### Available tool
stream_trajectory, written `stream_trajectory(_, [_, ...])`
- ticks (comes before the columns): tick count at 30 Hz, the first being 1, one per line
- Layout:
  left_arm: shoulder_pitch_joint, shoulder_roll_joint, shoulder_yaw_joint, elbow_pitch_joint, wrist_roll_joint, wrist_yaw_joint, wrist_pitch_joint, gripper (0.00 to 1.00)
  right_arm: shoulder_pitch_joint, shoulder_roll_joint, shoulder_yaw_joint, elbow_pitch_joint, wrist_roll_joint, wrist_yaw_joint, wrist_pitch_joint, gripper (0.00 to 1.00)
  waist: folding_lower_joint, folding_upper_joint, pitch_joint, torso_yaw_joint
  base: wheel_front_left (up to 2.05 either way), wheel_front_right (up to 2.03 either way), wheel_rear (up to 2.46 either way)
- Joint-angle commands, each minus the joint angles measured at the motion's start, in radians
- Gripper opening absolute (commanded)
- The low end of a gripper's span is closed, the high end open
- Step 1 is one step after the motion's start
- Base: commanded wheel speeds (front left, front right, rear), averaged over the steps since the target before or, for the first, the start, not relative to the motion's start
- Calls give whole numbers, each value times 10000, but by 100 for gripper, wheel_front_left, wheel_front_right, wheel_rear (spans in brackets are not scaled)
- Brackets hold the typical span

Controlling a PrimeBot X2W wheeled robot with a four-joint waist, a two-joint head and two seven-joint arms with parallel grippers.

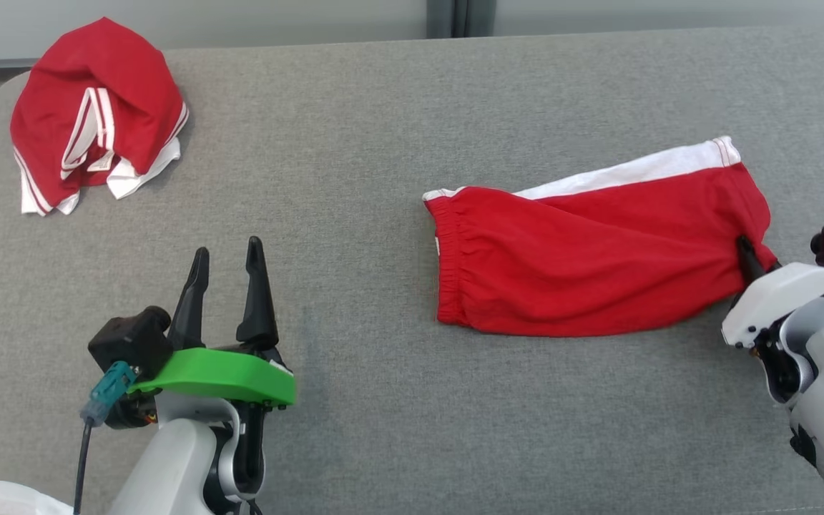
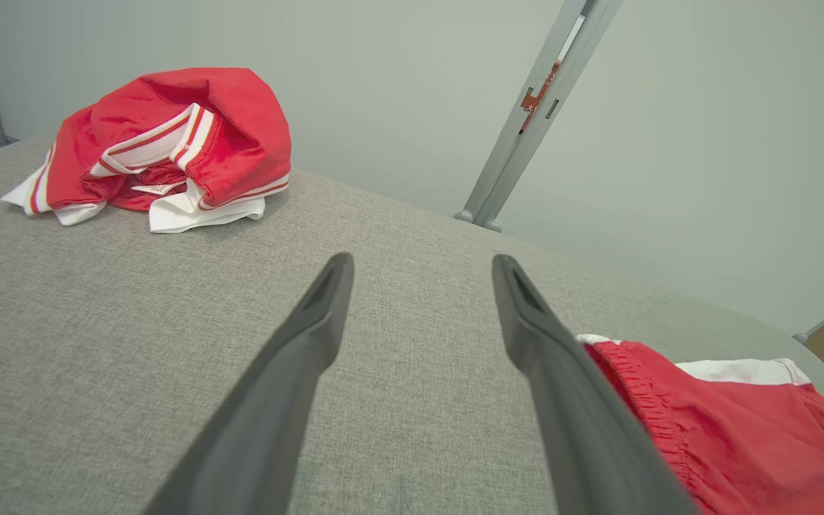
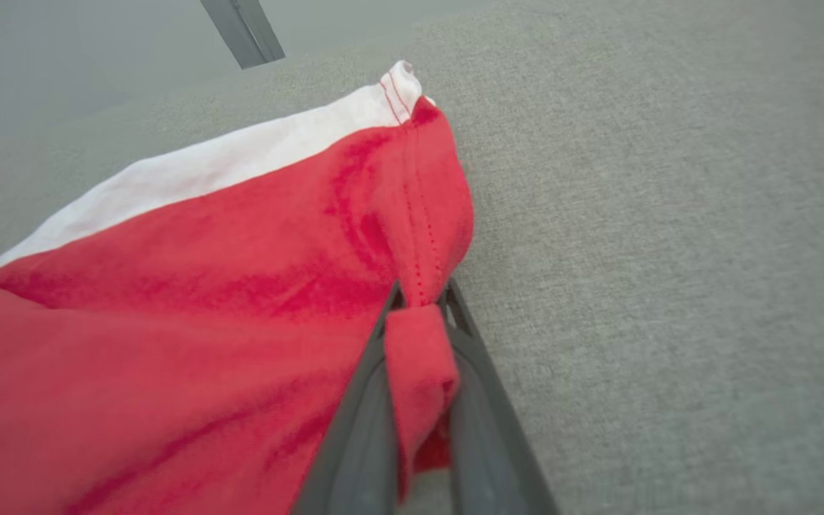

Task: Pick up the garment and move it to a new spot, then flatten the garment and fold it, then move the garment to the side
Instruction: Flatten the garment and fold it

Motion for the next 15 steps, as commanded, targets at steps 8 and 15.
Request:
stream_trajectory(8, [306, 66, -72, 155, 176, 67, -38, 100, 819, 191, -719, -467, -195, -18, -381, 0, 0, 0, -471, -827, 0, 0, 0])
stream_trajectory(15, [343, -57, -221, 224, 120, 17, -20, 100, 462, 568, -908, -1130, -810, -16, -414, 0, 0, 0, -664, -712, 0, 0, 0])
